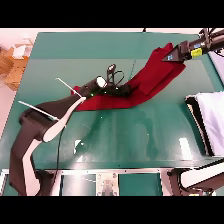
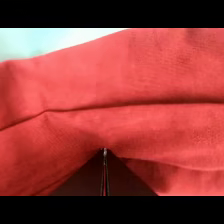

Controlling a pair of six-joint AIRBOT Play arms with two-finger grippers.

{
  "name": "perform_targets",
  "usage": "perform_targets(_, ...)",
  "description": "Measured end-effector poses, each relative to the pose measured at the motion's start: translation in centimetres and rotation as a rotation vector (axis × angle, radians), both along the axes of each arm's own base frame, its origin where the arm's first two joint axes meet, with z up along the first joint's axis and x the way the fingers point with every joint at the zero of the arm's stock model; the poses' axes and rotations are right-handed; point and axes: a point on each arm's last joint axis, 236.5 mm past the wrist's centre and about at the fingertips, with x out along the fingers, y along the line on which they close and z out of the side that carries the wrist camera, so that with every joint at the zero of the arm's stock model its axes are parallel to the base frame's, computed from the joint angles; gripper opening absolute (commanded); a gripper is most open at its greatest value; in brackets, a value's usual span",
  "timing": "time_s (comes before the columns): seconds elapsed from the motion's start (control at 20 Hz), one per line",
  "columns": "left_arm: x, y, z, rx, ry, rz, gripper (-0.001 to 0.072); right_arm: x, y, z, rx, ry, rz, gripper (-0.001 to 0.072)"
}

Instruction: Fold the shirts.

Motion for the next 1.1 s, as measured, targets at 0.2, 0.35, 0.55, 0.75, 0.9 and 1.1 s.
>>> perform_targets(0.2, 0.1, -1.6, -0.1, -0.042, 0.024, -0.007, 0.0027, -0.6, 2.4, 0.8, 0.005, -0.020, 0.049, 0.0019)
perform_targets(0.35, 0.2, -1.5, 1.9, -0.074, 0.047, -0.053, 0.0027, -0.6, 3.0, 1.0, 0.008, -0.024, 0.057, 0.0019)
perform_targets(0.55, 0.9, 2.5, 6.8, -0.110, 0.106, -0.177, 0.0026, -0.5, 4.3, 0.9, 0.016, -0.022, 0.061, 0.0019)
perform_targets(0.75, 2.5, 12.4, 11.7, -0.052, 0.137, -0.161, 0.0026, -0.7, 8.4, 0.2, 0.035, -0.019, 0.093, 0.0019)
perform_targets(0.9, 2.2, 21.4, 14.0, 0.145, 0.115, -0.093, 0.0027, -0.9, 13.7, -1.3, 0.054, -0.021, 0.136, 0.0020)
perform_targets(1.1, 1.2, 32.0, 18.3, 0.366, 0.055, 0.049, 0.0027, -1.4, 23.3, -5.3, 0.082, -0.016, 0.198, 0.0023)
